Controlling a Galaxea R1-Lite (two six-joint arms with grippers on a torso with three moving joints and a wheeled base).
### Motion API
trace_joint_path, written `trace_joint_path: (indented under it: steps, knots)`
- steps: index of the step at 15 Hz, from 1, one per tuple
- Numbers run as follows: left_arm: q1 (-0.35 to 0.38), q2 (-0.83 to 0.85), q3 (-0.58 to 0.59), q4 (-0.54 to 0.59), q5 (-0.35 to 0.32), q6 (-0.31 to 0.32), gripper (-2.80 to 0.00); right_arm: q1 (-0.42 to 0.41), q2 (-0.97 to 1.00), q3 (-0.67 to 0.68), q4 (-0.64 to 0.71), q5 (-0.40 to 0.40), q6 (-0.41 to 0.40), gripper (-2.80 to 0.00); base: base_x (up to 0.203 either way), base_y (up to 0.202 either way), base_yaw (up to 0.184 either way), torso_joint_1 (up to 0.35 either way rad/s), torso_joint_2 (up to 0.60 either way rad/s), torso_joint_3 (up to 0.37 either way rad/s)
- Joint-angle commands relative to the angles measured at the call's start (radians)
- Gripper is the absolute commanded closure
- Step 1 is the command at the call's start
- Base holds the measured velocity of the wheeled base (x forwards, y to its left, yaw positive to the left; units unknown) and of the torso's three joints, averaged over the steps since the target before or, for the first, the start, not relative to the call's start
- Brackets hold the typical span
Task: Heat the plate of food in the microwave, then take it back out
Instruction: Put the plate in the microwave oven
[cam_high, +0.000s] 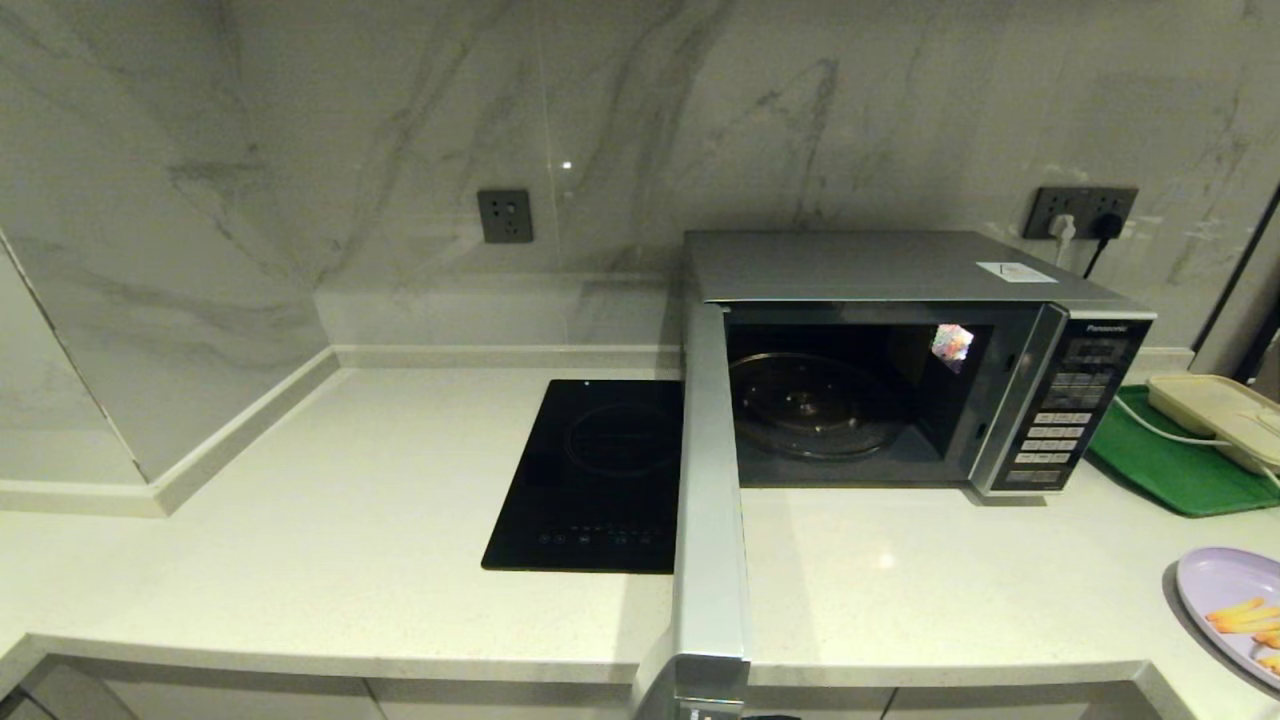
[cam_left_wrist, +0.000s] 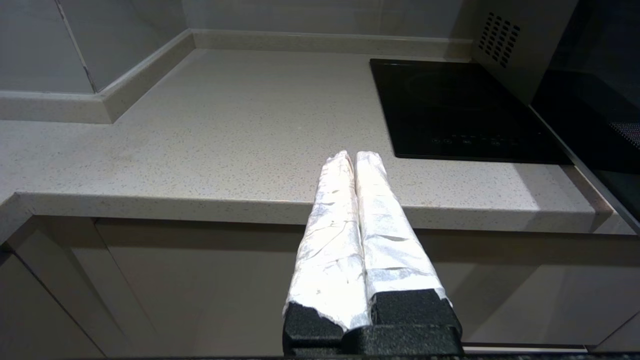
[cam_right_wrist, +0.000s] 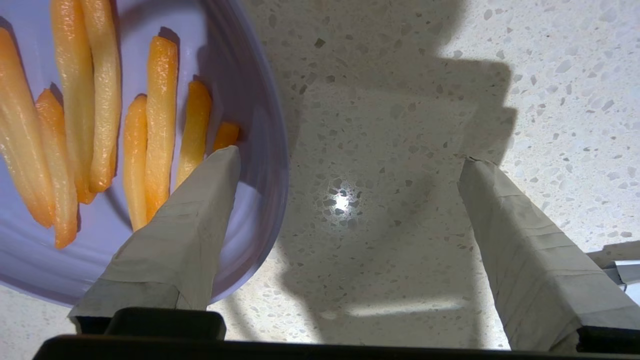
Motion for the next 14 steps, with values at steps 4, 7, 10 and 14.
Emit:
trace_joint_path:
  steps: [4,7,10,14]
  knots:
    - [0.0,0.0,0.0,-0.001,0.001,-0.001,0.0,-0.001,0.012,0.0,-0.015,0.0,0.002,-2.8,0.0,0.0,0.0,0.0,0.0,0.0]
    - [0.0,0.0,0.0,-0.001,0.001,-0.001,0.0,-0.001,0.018,0.005,-0.029,-0.003,0.002,-2.8,0.0,0.0,0.0,0.0,0.0,0.0]
    - [0.0,0.0,0.0,-0.001,0.001,-0.001,0.0,-0.001,0.018,0.009,-0.029,-0.001,0.002,-2.8,0.0,0.0,0.0,0.0,0.0,0.0]
    - [0.0,0.0,0.0,-0.001,0.001,-0.001,0.0,-0.001,0.025,0.016,-0.031,0.0,0.002,0.0,0.0,0.0,0.0,0.0,0.0,0.0]
